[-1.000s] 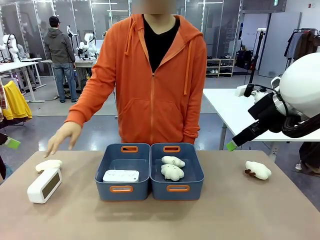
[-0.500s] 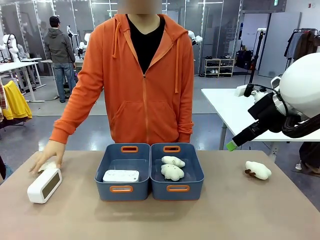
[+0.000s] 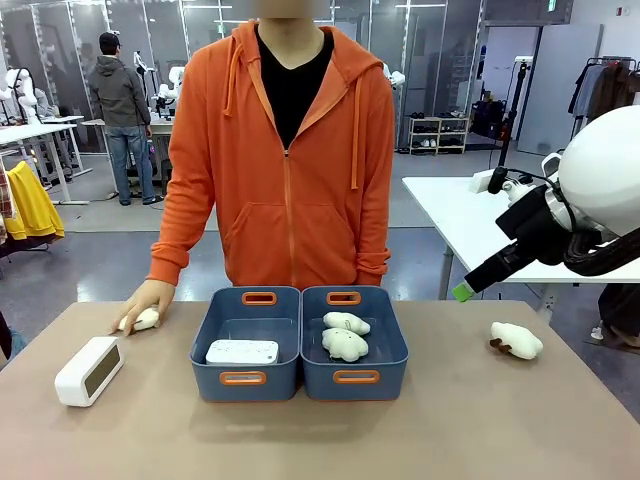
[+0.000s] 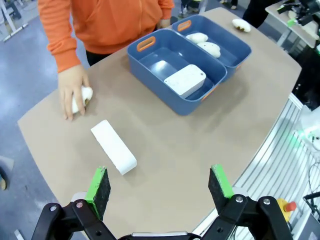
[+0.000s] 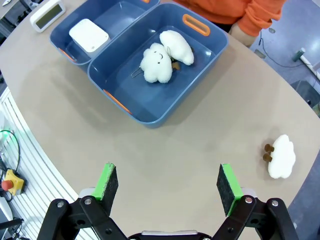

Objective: Sort the digital clocks into the basket.
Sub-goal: Pick up the Digital clock from the table and place it into the empty Plastic storage basket.

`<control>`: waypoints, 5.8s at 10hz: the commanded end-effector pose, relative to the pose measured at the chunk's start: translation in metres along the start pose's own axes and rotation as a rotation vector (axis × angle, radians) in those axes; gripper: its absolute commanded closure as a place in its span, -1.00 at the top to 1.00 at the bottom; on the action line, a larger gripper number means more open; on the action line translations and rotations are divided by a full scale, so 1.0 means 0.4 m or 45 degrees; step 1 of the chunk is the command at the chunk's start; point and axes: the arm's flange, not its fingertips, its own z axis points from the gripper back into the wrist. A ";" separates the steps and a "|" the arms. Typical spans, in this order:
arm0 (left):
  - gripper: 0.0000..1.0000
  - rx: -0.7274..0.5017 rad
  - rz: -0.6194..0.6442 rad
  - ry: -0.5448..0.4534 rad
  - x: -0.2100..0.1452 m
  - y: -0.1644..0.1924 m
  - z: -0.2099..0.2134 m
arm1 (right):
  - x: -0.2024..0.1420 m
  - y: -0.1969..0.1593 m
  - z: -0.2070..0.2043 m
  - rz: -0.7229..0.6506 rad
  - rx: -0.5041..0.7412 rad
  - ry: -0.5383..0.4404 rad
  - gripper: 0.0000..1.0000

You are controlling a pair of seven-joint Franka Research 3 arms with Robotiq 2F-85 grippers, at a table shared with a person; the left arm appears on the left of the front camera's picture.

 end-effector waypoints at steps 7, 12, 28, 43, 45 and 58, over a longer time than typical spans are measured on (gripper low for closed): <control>1.00 0.575 0.553 0.595 0.077 0.018 -0.458 | 0.001 0.004 0.001 -0.027 -0.016 -0.004 1.00; 1.00 0.496 0.593 0.744 0.028 0.180 -0.644 | 0.001 0.004 0.001 -0.027 -0.016 -0.004 1.00; -0.48 0.061 0.156 0.773 0.025 0.177 -0.460 | 0.001 0.004 0.001 -0.027 -0.016 -0.004 1.00; -0.48 -0.006 -0.901 0.717 0.456 -0.216 -0.992 | 0.001 0.004 0.001 -0.027 -0.016 -0.004 1.00; -0.48 -0.041 -0.883 0.754 0.440 -0.190 -1.049 | 0.001 0.004 0.001 -0.027 -0.016 -0.004 1.00; 1.00 -0.086 -0.862 0.782 0.388 -0.150 -1.115 | 0.001 0.004 0.001 -0.027 -0.016 -0.004 1.00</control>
